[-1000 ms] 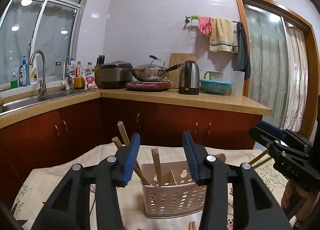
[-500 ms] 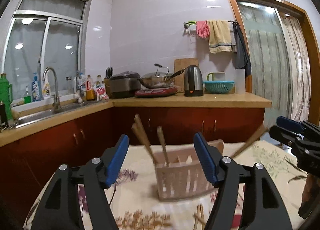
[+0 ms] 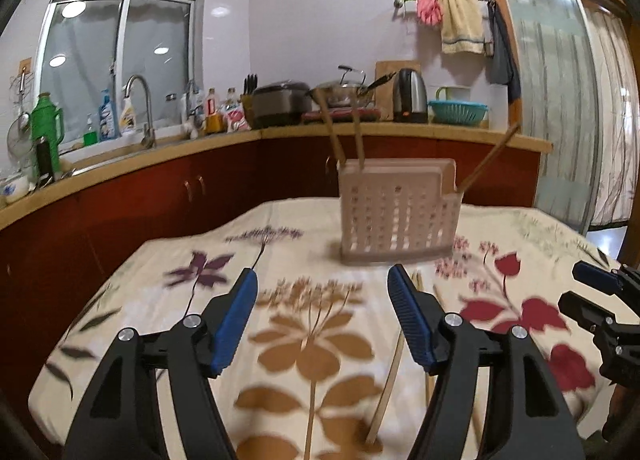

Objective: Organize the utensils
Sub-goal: 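Lower the left gripper onto a wooden chopstick and close on it while the right gripper grasps one too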

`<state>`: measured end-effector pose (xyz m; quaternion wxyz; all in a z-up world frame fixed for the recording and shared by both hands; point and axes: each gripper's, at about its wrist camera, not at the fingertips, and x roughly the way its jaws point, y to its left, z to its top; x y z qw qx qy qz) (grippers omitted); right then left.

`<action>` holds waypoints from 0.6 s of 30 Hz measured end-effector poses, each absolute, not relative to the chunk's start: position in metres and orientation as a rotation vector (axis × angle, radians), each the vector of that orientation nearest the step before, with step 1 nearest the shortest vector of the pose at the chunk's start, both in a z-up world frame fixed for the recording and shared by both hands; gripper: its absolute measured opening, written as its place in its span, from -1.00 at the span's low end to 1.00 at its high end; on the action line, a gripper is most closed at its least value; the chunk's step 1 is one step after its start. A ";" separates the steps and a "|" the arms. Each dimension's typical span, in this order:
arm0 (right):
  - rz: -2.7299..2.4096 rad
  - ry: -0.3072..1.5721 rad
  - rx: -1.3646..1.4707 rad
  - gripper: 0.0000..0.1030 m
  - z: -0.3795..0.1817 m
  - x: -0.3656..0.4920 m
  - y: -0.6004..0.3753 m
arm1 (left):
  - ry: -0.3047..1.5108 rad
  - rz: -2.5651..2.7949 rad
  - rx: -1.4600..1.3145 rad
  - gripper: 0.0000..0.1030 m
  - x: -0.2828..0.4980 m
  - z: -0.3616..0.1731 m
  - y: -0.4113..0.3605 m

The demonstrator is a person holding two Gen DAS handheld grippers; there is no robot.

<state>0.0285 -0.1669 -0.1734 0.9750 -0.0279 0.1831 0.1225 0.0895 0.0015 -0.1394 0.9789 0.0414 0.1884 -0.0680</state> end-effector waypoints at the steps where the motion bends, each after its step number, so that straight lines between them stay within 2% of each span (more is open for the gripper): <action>1: 0.254 0.381 -0.055 0.00 -0.179 0.026 -0.166 | 0.386 -0.134 0.081 0.28 0.087 -0.143 0.003; 4: 0.277 0.421 -0.066 -0.04 -0.194 0.021 -0.165 | 0.409 -0.128 0.075 0.28 0.077 -0.157 0.004; 8: 0.314 0.493 -0.083 -0.25 -0.214 0.019 -0.159 | 0.433 -0.124 0.091 0.28 0.070 -0.171 0.002; 13: 0.331 0.564 -0.097 -0.31 -0.230 0.023 -0.155 | 0.463 -0.130 0.104 0.28 0.068 -0.183 -0.001; 18: 0.317 0.604 -0.100 -0.63 -0.236 0.027 -0.158 | 0.487 -0.144 0.115 0.28 0.069 -0.192 -0.004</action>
